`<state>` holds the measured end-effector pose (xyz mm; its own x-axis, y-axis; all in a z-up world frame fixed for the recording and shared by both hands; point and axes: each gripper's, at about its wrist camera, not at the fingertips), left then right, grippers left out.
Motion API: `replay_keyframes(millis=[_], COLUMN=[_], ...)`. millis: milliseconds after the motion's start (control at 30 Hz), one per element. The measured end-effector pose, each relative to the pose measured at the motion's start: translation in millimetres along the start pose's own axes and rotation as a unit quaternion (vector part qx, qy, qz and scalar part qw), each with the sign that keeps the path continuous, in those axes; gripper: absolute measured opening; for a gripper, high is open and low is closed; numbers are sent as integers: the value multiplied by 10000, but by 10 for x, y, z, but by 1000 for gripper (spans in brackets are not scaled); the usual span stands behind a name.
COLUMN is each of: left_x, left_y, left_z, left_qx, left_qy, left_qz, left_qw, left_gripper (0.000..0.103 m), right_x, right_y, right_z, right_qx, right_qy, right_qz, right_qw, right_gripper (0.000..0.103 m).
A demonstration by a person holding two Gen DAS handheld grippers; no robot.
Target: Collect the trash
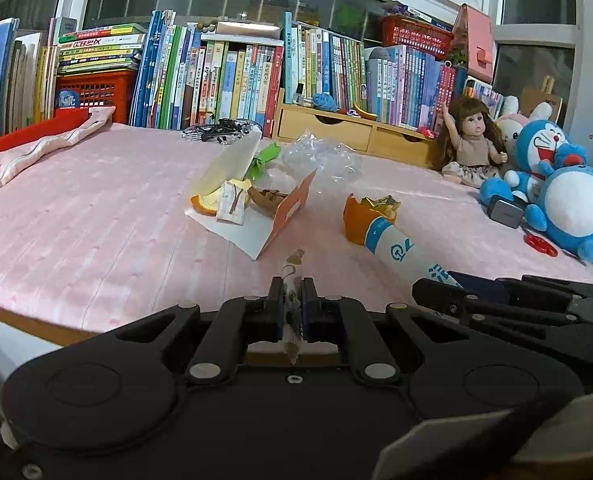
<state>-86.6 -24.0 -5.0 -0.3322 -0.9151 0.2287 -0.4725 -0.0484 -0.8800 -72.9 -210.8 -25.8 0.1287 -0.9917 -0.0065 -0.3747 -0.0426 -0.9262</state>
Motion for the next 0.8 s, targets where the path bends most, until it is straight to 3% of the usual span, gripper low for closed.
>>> replay_keyframes(millis=[167, 433, 700, 800], left_x=[1, 74, 41, 21], left_y=[109, 451, 856, 958], left_z=[-215, -459, -278, -149], left_qx=[-113, -721, -1542, -1802], left_qy=[73, 261, 183, 80], left_qz=[-116, -71, -339, -337], left_qw=[9998, 9970, 9873, 9830], left_gripper=[8, 8, 8, 8], right_x=[-16, -129, -178, -146], right_y=[139, 411, 775, 922], right_z=[-265, -590, -451, -285], right_qx=[-188, -650, -1450, -1894], right_qy=[-245, -412, -342, -289], right_qz=[205, 312, 521, 747], right_qw=[9993, 9965, 9875, 9786], right_gripper=[33, 34, 34, 34])
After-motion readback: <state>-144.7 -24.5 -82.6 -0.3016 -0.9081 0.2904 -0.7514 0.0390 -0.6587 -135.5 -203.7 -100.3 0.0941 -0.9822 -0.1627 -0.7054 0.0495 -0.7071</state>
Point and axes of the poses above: each gripper's, at about its wrist camera, not at the fingertips, and z roughly the way its jaws point, x to its right, y to its underside, and after that the axes turned 7 degrees about y, right-handed
